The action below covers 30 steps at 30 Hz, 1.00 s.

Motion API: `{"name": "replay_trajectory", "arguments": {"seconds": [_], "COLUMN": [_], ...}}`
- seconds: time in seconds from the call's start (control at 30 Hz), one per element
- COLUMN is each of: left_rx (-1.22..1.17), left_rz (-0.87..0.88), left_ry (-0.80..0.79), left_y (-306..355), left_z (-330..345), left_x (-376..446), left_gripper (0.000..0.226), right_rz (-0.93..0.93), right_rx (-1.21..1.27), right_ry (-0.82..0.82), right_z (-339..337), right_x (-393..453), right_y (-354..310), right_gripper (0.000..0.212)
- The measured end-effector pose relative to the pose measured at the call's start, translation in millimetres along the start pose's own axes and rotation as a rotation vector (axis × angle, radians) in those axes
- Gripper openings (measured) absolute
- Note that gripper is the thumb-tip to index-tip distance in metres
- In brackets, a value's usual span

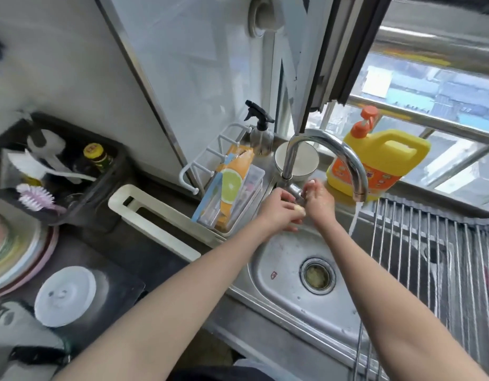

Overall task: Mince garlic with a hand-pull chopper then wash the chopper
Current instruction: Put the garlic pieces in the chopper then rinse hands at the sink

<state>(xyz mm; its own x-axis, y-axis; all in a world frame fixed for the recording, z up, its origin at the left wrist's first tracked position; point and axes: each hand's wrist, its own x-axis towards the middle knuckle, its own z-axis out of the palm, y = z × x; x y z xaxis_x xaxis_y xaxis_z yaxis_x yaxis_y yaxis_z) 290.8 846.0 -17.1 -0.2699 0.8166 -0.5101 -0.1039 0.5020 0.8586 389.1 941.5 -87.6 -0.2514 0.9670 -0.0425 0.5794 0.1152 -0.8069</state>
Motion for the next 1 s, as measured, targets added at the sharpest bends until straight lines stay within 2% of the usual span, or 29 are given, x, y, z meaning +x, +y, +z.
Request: {"name": "replay_trajectory", "arguments": {"seconds": [0.07, 0.17, 0.2, 0.27, 0.33, 0.4, 0.5, 0.6, 0.63, 0.7, 0.73, 0.8, 0.87, 0.93, 1.0], "left_rx": [0.277, 0.693, 0.795, 0.928, 0.983, 1.019, 0.886, 0.719, 0.745, 0.825, 0.861, 0.899, 0.817, 0.610, 0.360], "left_rz": [0.117, 0.282, 0.334, 0.394, 0.415, 0.391, 0.356, 0.335, 0.324, 0.322, 0.323, 0.318, 0.339, 0.320, 0.263], "left_ry": [0.086, 0.107, 0.095, 0.051, 0.034, 0.018, -0.017, -0.045, -0.058, -0.093, -0.113, -0.126, -0.087, 0.028, 0.218], "left_y": [-5, -8, -8, -8, -8, -9, -14, -19, -18, -21, -25, -27, -25, -18, -10], "left_z": [-11, -22, -25, -29, -31, -30, -27, -28, -30, -35, -37, -43, -48, -55, -68], "left_x": [-1, -3, -3, -6, -9, -14, -20, -19, -20, -21, -18, -18, -23, -32, -44], "left_gripper": [0.035, 0.028, 0.026, 0.025, 0.026, 0.030, 0.038, 0.050, 0.053, 0.050, 0.047, 0.045, 0.043, 0.039, 0.029], "right_rz": [0.048, 0.115, 0.181, 0.395, 0.542, 0.526, 0.337, 0.090, 0.057, 0.091, 0.131, 0.111, -0.052, -0.199, -0.262], "right_rx": [-0.022, -0.109, -0.059, 0.204, 0.543, 0.698, 0.602, 0.184, 0.007, -0.327, -0.409, -0.334, -0.231, -0.133, 0.010], "right_ry": [-0.031, -0.051, -0.030, -0.084, -0.295, -0.374, -0.243, 0.070, 0.054, -0.202, -0.253, -0.111, 0.034, 0.119, 0.169], "right_z": [-2, -6, -7, -3, 2, 5, 4, 2, 4, 13, 16, 16, 12, 14, 22], "right_x": [-5, -22, -34, -64, -92, -105, -108, -109, -108, -109, -109, -108, -115, -125, -134], "right_y": [-10, -25, -31, -44, -54, -52, -46, -26, -15, 3, 9, -2, -36, -71, -105], "right_gripper": [0.023, 0.034, 0.040, 0.044, 0.038, 0.029, 0.017, 0.010, 0.009, 0.012, 0.014, 0.014, 0.013, 0.016, 0.020]}}
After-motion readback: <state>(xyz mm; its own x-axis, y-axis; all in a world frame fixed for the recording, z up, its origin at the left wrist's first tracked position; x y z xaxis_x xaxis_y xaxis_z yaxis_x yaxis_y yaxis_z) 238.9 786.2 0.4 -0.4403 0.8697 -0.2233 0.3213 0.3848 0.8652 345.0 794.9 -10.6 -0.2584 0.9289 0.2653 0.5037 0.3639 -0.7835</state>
